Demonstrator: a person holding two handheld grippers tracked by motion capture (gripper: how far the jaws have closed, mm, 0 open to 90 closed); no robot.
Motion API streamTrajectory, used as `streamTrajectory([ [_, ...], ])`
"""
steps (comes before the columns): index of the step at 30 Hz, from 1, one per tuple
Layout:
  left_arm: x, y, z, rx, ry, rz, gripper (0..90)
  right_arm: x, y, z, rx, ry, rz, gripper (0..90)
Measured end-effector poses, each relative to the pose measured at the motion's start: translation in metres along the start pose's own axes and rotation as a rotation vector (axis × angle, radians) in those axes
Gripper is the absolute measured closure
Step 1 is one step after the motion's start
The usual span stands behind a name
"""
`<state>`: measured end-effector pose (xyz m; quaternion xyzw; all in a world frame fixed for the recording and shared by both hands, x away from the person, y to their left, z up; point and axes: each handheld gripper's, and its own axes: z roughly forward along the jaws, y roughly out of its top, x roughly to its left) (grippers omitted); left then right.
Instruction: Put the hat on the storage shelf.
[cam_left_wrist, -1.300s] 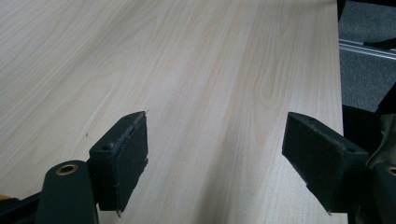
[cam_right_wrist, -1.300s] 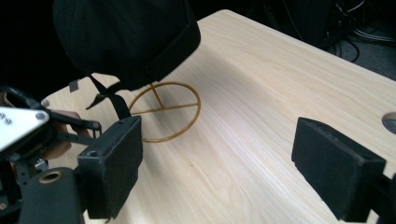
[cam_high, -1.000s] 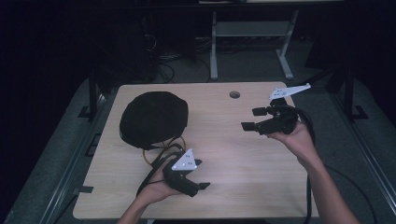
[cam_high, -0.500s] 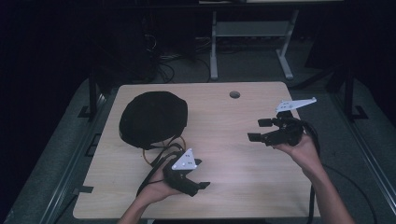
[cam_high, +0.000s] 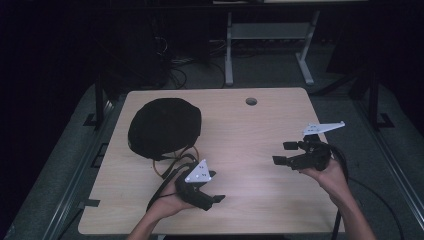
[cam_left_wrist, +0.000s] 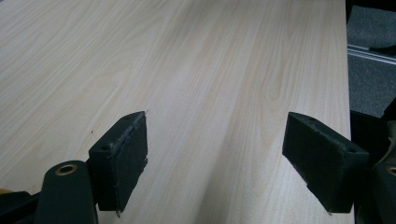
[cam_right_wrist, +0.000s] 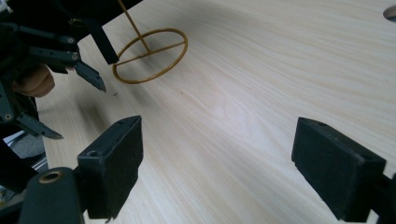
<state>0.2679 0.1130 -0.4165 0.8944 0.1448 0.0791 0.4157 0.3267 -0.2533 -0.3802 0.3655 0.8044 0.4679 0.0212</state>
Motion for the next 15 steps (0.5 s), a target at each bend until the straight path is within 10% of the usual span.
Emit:
streamTrajectory([
  [15, 0.0, -0.002, 0.0, -0.003, 0.004, -0.012, 22.2, -0.006, -0.039, -0.006, 0.013, -0.005, 0.045, 16.1],
])
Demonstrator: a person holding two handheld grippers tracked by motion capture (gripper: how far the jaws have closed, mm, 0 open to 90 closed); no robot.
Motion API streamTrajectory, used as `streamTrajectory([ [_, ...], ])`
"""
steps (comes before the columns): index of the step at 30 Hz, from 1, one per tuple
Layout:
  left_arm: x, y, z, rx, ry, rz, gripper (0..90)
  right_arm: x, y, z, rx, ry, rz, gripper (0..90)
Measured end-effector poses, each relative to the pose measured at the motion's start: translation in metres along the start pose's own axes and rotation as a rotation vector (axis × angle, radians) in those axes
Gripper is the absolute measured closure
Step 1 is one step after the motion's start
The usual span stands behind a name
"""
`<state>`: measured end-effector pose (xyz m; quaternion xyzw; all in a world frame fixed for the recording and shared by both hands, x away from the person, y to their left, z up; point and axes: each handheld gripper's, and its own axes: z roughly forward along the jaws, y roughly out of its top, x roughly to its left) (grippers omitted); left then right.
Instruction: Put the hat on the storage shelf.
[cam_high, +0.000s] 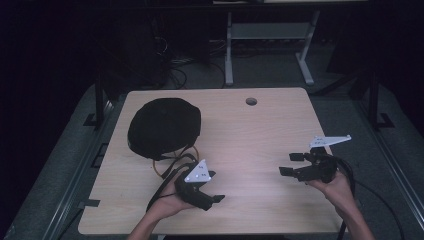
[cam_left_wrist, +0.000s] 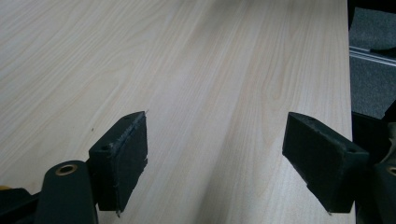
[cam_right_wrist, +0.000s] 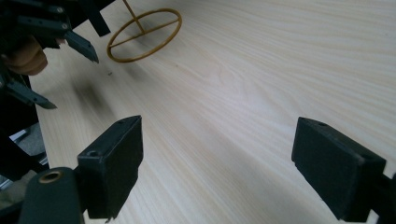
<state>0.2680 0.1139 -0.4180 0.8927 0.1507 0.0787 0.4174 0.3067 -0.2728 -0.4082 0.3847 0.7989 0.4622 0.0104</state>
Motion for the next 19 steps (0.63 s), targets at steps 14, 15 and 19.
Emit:
streamTrajectory([
  [14, -0.001, -0.001, 0.0, -0.002, -0.004, -0.005, 22.2, 0.006, -0.038, -0.007, -0.017, -0.011, 0.018, 16.1],
  [15, -0.002, -0.001, 0.0, -0.002, -0.005, -0.007, 22.2, 0.008, -0.042, -0.008, -0.022, -0.007, 0.021, 16.2],
  [19, -0.002, 0.0, 0.001, -0.005, -0.015, -0.006, 22.3, 0.017, -0.063, -0.01, -0.035, -0.011, 0.016, 15.8],
])
